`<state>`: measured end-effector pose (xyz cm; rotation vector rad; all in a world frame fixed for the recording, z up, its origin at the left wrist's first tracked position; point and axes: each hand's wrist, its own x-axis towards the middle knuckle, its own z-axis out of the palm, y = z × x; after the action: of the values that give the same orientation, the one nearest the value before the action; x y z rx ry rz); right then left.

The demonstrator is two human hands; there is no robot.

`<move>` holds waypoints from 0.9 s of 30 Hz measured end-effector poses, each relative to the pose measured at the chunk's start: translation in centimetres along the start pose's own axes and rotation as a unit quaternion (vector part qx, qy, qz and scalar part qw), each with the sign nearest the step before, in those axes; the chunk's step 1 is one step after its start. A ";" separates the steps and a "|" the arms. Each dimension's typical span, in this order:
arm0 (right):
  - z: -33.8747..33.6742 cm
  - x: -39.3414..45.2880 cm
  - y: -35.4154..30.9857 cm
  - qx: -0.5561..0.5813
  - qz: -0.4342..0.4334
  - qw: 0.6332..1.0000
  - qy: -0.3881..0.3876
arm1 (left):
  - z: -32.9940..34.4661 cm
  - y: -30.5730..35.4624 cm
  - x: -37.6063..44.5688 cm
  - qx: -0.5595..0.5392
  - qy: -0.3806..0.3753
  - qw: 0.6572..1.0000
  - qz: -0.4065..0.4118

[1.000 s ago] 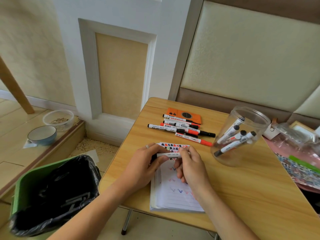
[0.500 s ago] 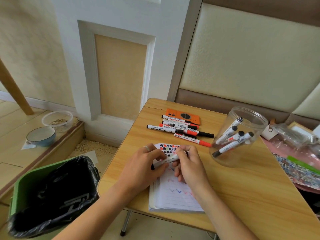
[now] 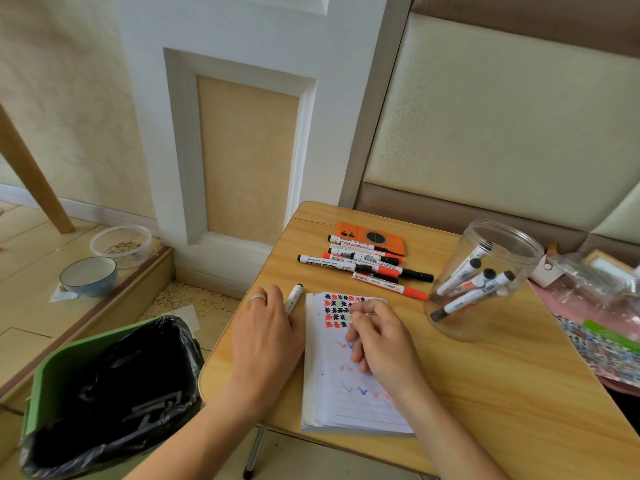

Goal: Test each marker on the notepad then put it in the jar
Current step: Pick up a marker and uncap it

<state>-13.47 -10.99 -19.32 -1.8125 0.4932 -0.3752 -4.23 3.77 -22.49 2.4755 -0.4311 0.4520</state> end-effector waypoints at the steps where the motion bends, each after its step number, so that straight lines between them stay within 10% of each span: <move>1: 0.0 0.0 0.0 -0.002 -0.001 1.000 -0.001 | 0.1 -0.1 0.0 0.009 0.002 1.000 -0.002; 9: -1.8 2.0 -0.9 0.001 0.006 1.000 0.021 | 0.1 0.4 -0.2 0.004 -0.015 0.987 0.161; 14: -4.3 7.0 -1.2 -0.311 -0.114 0.928 0.170 | 0.2 0.1 0.0 0.003 -0.060 0.984 0.170; 27: -5.1 9.6 0.7 -0.535 -0.116 0.832 0.092 | -0.1 0.3 -0.1 0.007 -0.055 0.983 0.177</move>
<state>-7.76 -20.27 -18.47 -2.9696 0.6929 -0.4910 -4.48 3.63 -22.27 2.4498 -0.9257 0.4594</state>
